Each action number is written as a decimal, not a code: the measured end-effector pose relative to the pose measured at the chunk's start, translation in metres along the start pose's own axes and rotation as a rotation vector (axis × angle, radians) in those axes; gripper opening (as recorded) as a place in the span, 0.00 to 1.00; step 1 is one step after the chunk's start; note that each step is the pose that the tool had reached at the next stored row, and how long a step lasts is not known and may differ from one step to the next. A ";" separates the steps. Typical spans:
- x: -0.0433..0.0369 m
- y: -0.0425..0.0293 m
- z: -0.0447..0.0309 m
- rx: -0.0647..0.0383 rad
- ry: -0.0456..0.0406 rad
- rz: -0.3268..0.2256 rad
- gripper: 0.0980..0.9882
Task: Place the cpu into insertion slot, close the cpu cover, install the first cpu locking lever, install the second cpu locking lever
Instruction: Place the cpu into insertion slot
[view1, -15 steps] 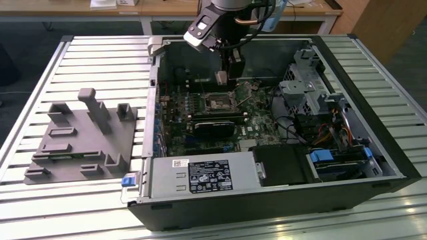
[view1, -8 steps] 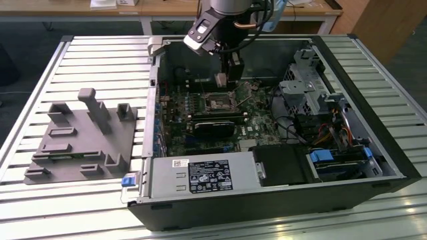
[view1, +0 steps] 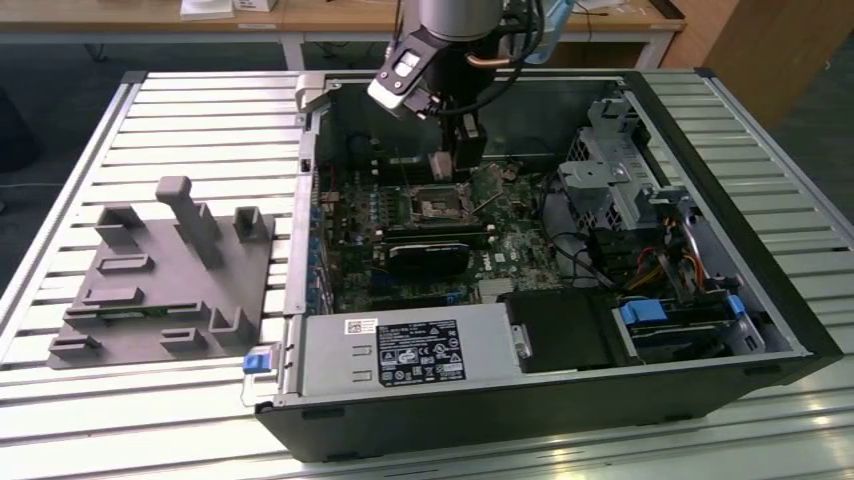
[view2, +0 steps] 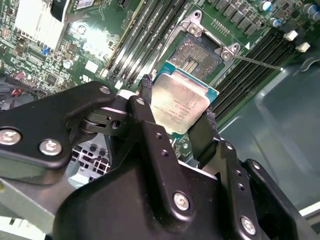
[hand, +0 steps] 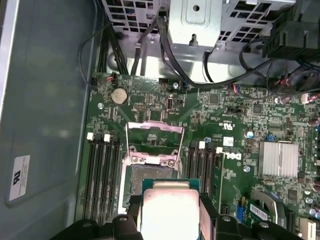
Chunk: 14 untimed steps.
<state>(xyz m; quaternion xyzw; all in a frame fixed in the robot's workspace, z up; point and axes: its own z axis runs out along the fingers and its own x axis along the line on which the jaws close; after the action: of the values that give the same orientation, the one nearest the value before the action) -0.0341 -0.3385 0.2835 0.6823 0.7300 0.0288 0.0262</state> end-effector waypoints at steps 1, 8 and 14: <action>0.0000 0.0000 0.0011 0.000 0.0000 0.000 0.50; 0.0008 -0.0003 0.0059 0.000 -0.0008 0.010 0.50; 0.0039 -0.0009 0.0148 0.000 -0.0025 0.029 0.50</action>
<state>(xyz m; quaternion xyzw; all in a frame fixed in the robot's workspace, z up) -0.0340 -0.3346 0.2687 0.6928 0.7201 0.0284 0.0268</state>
